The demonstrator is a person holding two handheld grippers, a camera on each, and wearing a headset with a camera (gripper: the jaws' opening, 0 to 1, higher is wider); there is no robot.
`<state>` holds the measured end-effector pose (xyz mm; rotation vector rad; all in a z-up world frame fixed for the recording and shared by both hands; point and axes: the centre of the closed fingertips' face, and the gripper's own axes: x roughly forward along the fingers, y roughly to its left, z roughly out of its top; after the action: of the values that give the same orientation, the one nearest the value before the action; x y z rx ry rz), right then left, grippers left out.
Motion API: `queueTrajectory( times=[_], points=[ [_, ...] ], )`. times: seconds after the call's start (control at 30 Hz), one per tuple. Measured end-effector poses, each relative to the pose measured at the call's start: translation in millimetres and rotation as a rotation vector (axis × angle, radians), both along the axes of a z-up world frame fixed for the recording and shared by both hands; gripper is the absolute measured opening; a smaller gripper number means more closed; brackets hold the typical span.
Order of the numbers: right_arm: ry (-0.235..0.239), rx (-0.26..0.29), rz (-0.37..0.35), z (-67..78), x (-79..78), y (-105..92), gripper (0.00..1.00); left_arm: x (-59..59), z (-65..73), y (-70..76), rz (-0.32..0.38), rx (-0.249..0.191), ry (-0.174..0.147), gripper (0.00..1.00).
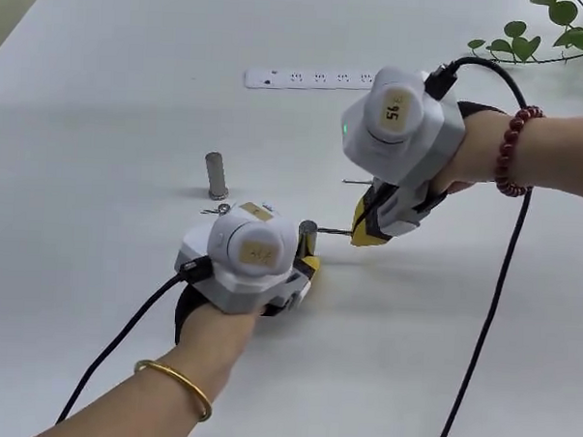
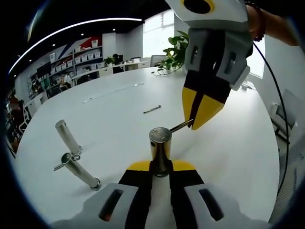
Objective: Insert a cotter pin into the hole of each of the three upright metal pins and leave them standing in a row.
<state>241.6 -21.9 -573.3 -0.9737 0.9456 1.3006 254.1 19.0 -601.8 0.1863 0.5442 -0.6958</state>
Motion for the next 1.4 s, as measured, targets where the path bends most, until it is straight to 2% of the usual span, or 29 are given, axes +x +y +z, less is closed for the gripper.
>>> queueTrajectory(
  times=[0.3, 0.53, 0.83, 1.0, 1.17, 1.4],
  points=[
    [-0.014, -0.008, 0.035, 1.3, 0.7, -0.1, 0.0, -0.1, -0.1, -0.4, -0.016, -0.001, -0.001, 0.1],
    [-0.013, -0.017, 0.039, -3.1, 3.4, 0.5, 0.0, -0.5, -0.1, -1.0, -0.028, 0.001, -0.002, 0.1],
    [-0.021, -0.013, 0.047, -1.8, 3.6, 4.2, 0.0, -1.1, -0.1, -1.3, -0.044, 0.012, -0.01, 0.1],
    [-0.01, 0.002, 0.046, 0.2, 0.4, 4.6, 0.0, -1.0, -0.3, -1.7, -0.049, 0.014, -0.013, 0.1],
    [0.0, 0.043, 0.041, 1.4, 0.9, 11.6, 0.0, -1.1, -0.1, -2.6, -0.058, 0.013, -0.014, 0.1],
    [-0.006, 0.056, 0.04, 1.5, 1.4, 18.5, 0.0, -1.0, -0.5, -2.7, -0.055, 0.011, -0.015, 0.1]
  ],
)
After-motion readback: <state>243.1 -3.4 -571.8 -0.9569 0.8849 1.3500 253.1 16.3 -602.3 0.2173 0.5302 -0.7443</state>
